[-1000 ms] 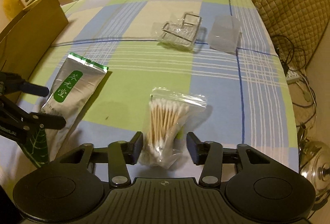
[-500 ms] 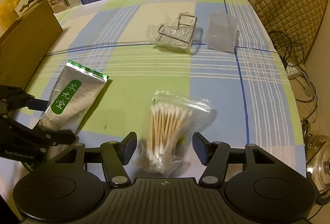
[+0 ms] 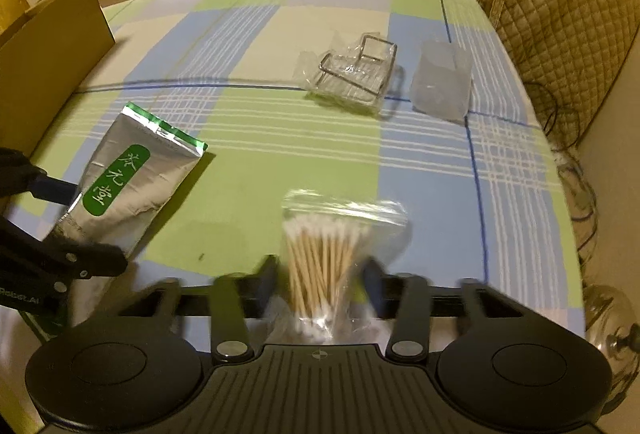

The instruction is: Organize objects

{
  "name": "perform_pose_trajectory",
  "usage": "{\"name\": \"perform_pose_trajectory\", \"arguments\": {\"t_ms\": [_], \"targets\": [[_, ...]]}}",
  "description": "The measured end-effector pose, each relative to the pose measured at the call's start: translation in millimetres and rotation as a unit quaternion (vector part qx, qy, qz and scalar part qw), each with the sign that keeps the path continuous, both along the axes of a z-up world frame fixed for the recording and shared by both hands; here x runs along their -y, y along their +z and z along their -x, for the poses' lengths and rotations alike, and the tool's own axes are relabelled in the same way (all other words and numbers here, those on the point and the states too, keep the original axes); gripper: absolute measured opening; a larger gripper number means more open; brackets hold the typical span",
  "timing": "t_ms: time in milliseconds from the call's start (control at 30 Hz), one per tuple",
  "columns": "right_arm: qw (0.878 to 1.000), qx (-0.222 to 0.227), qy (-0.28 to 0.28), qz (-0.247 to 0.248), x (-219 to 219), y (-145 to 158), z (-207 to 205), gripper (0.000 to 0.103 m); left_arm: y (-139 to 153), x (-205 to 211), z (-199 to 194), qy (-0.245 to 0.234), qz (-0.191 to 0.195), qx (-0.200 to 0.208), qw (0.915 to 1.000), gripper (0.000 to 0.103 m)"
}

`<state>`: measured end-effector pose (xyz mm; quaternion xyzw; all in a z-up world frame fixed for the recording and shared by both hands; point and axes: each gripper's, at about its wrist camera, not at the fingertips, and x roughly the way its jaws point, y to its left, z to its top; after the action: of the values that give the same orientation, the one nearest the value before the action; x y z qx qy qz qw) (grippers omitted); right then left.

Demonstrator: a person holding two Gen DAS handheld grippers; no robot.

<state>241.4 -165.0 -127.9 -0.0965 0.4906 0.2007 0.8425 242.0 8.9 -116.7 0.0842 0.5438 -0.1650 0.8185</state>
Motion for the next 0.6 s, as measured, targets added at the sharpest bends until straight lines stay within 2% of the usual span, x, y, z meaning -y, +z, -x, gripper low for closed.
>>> {"name": "perform_pose_trajectory", "arguments": {"t_ms": [167, 267, 300, 367, 600], "targets": [[1.000, 0.004, 0.012, 0.000, 0.6, 0.9, 2.3, 0.024, -3.7, 7.5, -0.6, -0.012, -0.014, 0.000, 0.9998, 0.081], [1.000, 0.000, 0.008, -0.009, 3.8, 2.6, 3.3, 0.022, 0.7, 11.0, 0.0, -0.020, -0.012, -0.003, 0.9997, 0.064], [1.000, -0.001, 0.005, -0.013, 5.2, 3.8, 4.3, 0.021, 2.5, 11.6, 0.0, -0.022, -0.013, -0.002, 0.9997, 0.054], [1.000, -0.003, 0.003, -0.017, 7.0, 6.6, 5.9, 0.021, 6.8, 10.6, 0.3, -0.021, 0.000, -0.007, 0.9998, 0.046], [1.000, 0.004, 0.003, -0.026, 8.6, 24.0, 11.4, 0.021, 17.7, 5.2, 6.8, -0.020, -0.008, -0.004, 0.9998, 0.043]]}}
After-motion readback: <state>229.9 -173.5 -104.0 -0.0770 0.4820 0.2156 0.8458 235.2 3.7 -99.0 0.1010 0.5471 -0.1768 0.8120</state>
